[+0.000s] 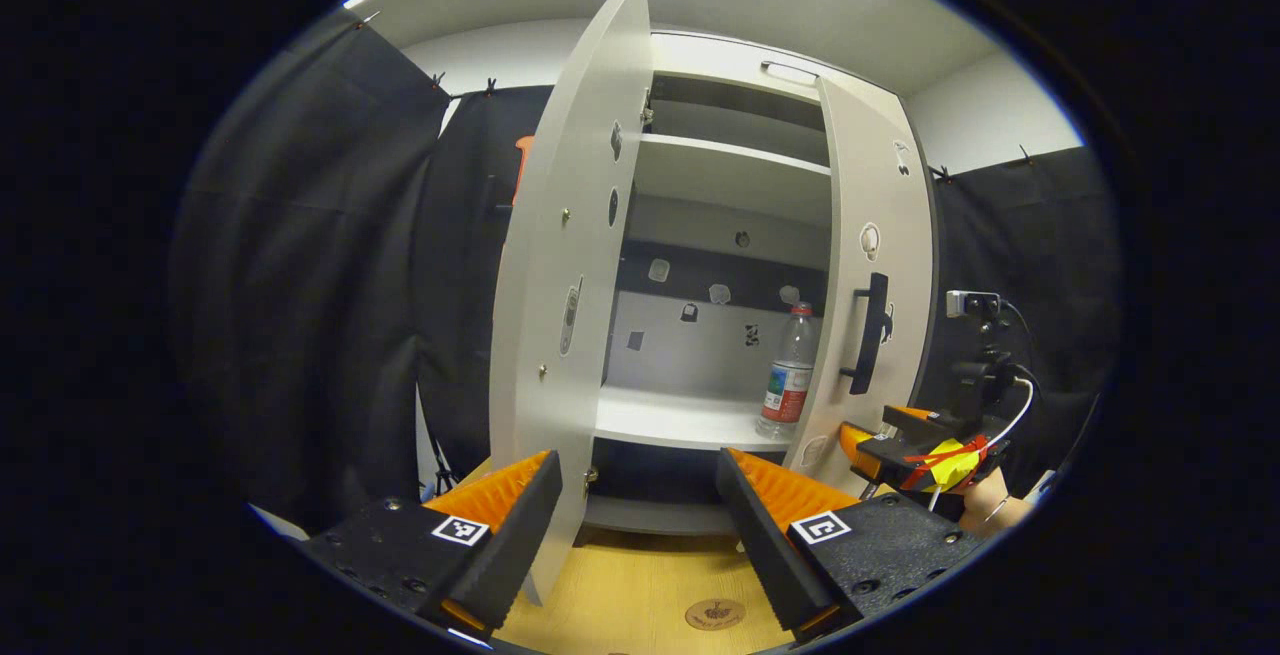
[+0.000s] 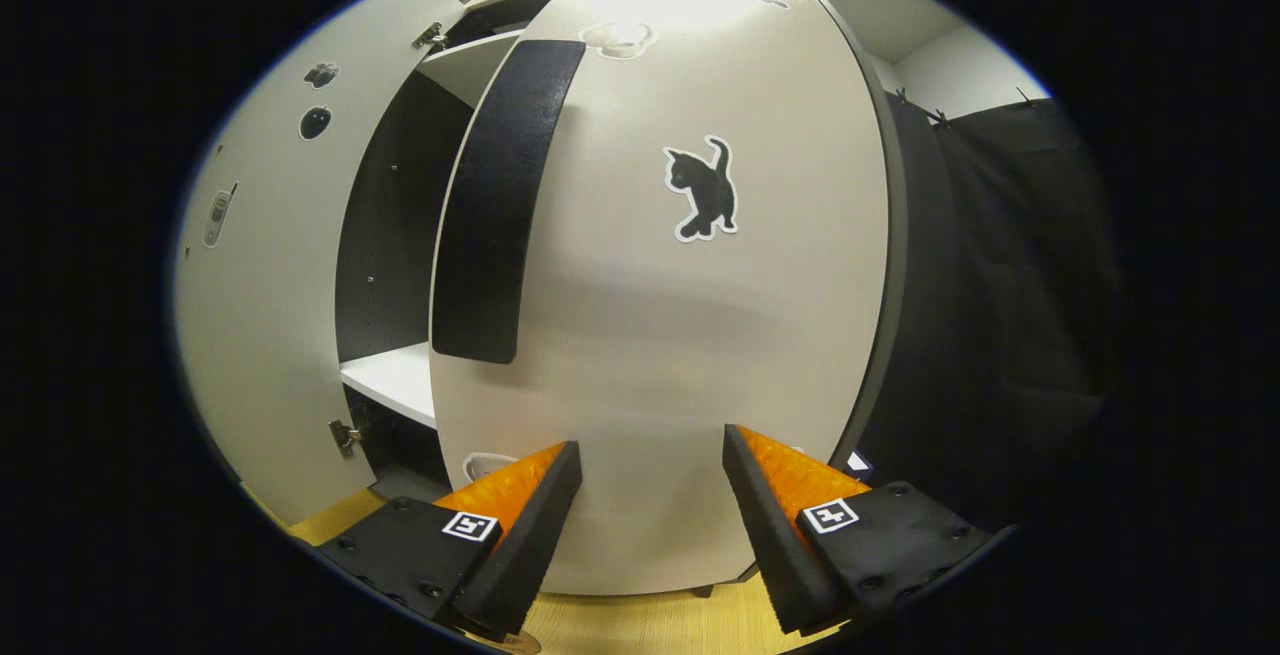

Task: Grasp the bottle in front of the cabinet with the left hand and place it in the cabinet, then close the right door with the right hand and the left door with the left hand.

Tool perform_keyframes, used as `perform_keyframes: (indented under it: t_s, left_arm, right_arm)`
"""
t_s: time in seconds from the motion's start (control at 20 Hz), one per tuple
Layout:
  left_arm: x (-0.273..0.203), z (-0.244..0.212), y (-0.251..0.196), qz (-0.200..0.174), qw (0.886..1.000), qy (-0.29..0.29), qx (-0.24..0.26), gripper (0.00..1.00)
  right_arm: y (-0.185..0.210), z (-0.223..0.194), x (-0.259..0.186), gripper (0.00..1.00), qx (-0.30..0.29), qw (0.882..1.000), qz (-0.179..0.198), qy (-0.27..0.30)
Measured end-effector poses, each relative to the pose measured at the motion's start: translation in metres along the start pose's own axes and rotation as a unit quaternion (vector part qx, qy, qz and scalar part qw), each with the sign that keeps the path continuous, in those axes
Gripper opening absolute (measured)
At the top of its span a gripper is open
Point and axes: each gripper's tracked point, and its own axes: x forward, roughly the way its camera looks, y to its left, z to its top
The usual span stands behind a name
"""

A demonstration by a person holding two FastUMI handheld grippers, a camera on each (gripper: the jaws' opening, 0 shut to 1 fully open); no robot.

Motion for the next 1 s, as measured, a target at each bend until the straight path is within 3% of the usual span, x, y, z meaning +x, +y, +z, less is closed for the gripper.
perform_keyframes:
  t_s: [0.5, 1.0]
  left_arm:
    - [-0.019, 0.006, 0.056, 0.057, 0.998, -0.007, 0.017, 0.95]
    - [-0.029, 0.010, 0.120, 0.115, 0.993, -0.011, 0.025, 0.95]
  right_arm:
    - [0.004, 0.005, -0.009, 0.95, 0.013, 1.000, 0.006, 0.003]
    - [-0.021, 0.037, -0.075, 0.95, 0.021, 0.999, 0.000, -0.027]
